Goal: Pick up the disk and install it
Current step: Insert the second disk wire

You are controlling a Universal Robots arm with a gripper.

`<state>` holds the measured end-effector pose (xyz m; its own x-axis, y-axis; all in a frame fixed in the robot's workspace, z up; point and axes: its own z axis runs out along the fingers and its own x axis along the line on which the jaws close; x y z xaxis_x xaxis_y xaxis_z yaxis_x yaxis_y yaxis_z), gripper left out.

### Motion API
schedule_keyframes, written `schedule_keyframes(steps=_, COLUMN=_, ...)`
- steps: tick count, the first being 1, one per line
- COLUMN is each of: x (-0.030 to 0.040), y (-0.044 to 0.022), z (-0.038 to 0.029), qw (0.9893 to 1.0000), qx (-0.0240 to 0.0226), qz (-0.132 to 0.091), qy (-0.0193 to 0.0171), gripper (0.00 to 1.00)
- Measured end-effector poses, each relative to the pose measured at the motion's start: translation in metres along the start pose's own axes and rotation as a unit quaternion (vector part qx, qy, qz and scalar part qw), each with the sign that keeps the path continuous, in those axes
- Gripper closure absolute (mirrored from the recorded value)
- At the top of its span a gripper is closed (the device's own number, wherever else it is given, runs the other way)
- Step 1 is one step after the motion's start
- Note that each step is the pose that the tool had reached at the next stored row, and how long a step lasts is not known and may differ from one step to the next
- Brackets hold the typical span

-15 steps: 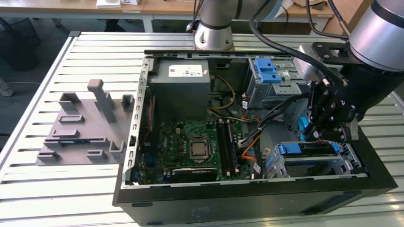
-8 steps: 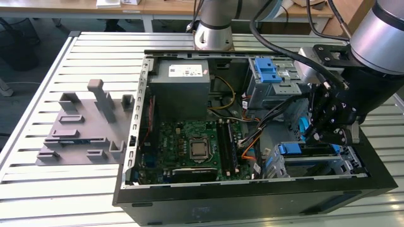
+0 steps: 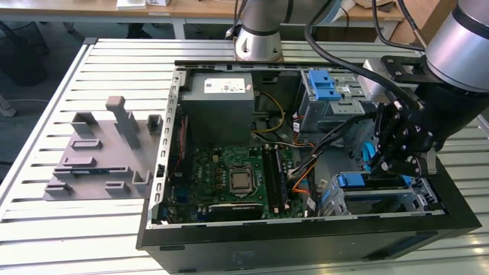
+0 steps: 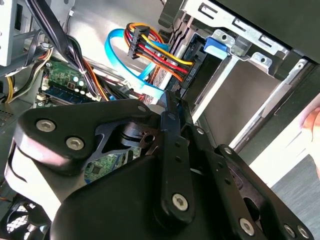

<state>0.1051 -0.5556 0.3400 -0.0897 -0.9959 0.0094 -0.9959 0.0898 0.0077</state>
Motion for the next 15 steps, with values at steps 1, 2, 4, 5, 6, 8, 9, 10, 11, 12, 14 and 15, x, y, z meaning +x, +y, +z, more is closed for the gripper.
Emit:
schedule_keyframes(steps=1, x=0.0004, y=-0.0001, z=0.0004, qw=1.0000, qx=0.0000, qz=0.000, qy=0.0000, gripper=0.84)
schedule_keyframes(steps=2, x=0.0005, y=-0.0001, z=0.0008, qw=1.0000, qx=0.0000, qz=0.000, qy=0.0000, gripper=0.84)
schedule_keyframes(steps=4, x=0.0006, y=-0.0001, z=0.0016, qw=1.0000, qx=0.0000, qz=0.000, qy=0.0000, gripper=0.84)
schedule_keyframes(steps=5, x=0.0006, y=-0.0002, z=0.0020, qw=1.0000, qx=0.0000, qz=0.000, qy=0.0001, gripper=0.84)
schedule_keyframes(steps=6, x=0.0006, y=-0.0002, z=0.0025, qw=1.0000, qx=0.0000, qz=0.000, qy=0.0001, gripper=0.84)
schedule_keyframes(steps=8, x=0.0006, y=-0.0005, z=0.0034, qw=1.0000, qx=0.0000, qz=0.000, qy=0.0000, gripper=0.84)
schedule_keyframes(steps=9, x=0.0006, y=-0.0006, z=0.0038, qw=1.0000, qx=0.0000, qz=0.000, qy=0.0001, gripper=0.84)
schedule_keyframes(steps=10, x=0.0006, y=-0.0008, z=0.0041, qw=1.0000, qx=0.0000, qz=0.000, qy=0.0002, gripper=0.84)
schedule_keyframes(steps=11, x=0.0005, y=-0.0011, z=0.0043, qw=1.0000, qx=0.0000, qz=0.000, qy=0.0002, gripper=0.84)
schedule_keyframes(steps=12, x=0.0005, y=-0.0013, z=0.0045, qw=1.0000, qx=0.0000, qz=0.000, qy=0.0002, gripper=0.84)
schedule_keyframes(steps=14, x=0.0004, y=-0.0019, z=0.0048, qw=1.0000, qx=0.0000, qz=0.000, qy=0.0001, gripper=0.84)
schedule_keyframes(steps=15, x=0.0004, y=-0.0022, z=0.0049, qw=1.0000, qx=0.0000, qz=0.000, qy=0.0001, gripper=0.84)
